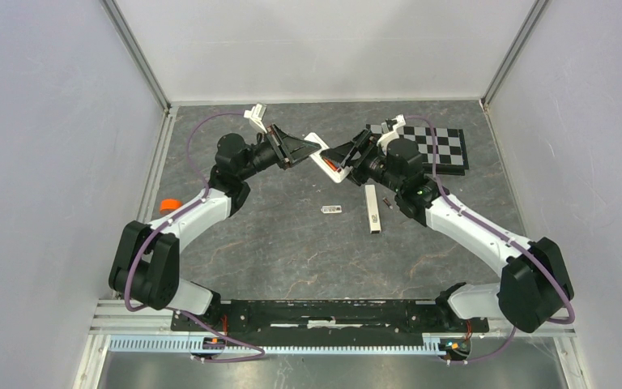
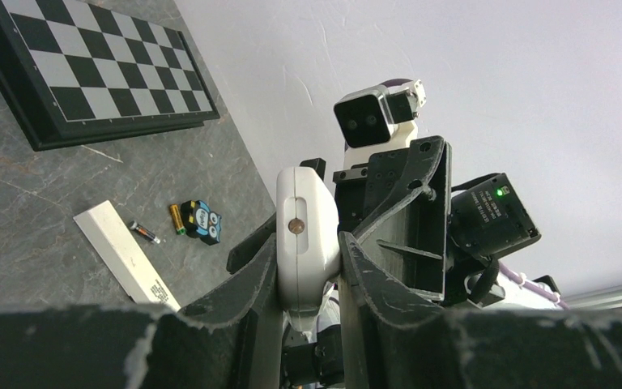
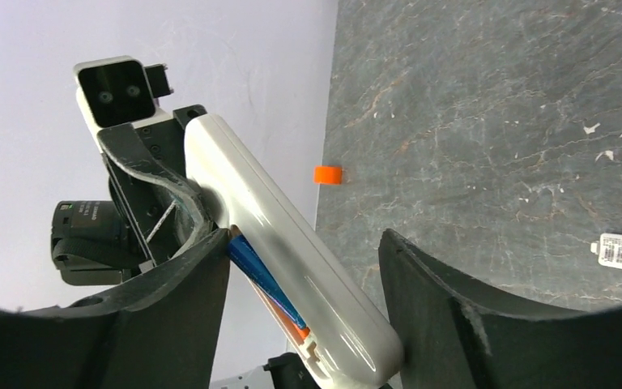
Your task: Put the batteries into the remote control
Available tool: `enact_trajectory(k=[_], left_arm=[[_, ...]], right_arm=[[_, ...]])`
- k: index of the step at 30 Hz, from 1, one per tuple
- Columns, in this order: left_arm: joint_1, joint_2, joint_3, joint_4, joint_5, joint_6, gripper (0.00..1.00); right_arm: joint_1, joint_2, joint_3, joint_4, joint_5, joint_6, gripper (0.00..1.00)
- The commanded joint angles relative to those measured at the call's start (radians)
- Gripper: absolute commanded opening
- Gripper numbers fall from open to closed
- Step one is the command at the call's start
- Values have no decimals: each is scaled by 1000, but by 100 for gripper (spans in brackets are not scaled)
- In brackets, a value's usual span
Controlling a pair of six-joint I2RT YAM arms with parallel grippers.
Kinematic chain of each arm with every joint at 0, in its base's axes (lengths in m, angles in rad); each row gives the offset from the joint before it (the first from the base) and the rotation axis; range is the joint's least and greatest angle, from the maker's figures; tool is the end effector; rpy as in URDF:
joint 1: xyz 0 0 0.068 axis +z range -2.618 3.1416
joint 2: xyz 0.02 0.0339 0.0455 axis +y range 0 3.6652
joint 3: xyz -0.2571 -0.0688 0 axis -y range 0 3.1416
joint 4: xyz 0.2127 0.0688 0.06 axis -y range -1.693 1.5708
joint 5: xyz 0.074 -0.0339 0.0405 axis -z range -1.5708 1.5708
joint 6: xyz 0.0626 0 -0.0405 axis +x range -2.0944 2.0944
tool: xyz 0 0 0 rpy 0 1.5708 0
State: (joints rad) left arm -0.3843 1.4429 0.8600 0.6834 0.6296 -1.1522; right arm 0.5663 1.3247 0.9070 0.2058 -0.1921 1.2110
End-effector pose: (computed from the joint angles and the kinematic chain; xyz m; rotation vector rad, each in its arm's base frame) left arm 0.2845 -0.1548 0.3140 -0.0668 1.7437 -1.6461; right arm 0.2540 0.1756 0.3029 0.4906 1.9647 1.3885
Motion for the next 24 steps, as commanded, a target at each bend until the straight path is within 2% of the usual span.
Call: enact_trajectory(k=[1, 3, 7, 17, 18, 19, 21, 22, 24], left_arm=[[0, -44, 27, 94, -8, -74, 2], [0, -45, 30, 96, -9, -90, 2], [0, -46, 40, 96, -8, -129, 2], [3, -49, 62, 108, 13, -249, 2], [5, -49, 63, 100, 13, -255, 2], [7, -51, 62, 99, 13, -257, 2], [12, -51, 62, 81, 17, -237, 2], [15, -53, 61, 66, 18, -225, 2], [22, -52, 53, 59, 23, -204, 2]], right_arm=[[-16, -29, -48, 30, -18, 10, 68], [-17, -35, -63, 40, -21, 17, 65], [-27, -44, -102, 89, -31, 35, 51], [-36, -40, -160, 217, -41, 16, 46], [-40, -40, -160, 234, -41, 5, 49], [-42, -39, -158, 258, -42, -15, 57], [-49, -45, -154, 299, -51, -51, 80], [-52, -49, -151, 325, -56, -68, 88], [-58, -62, -143, 359, -63, -95, 95]])
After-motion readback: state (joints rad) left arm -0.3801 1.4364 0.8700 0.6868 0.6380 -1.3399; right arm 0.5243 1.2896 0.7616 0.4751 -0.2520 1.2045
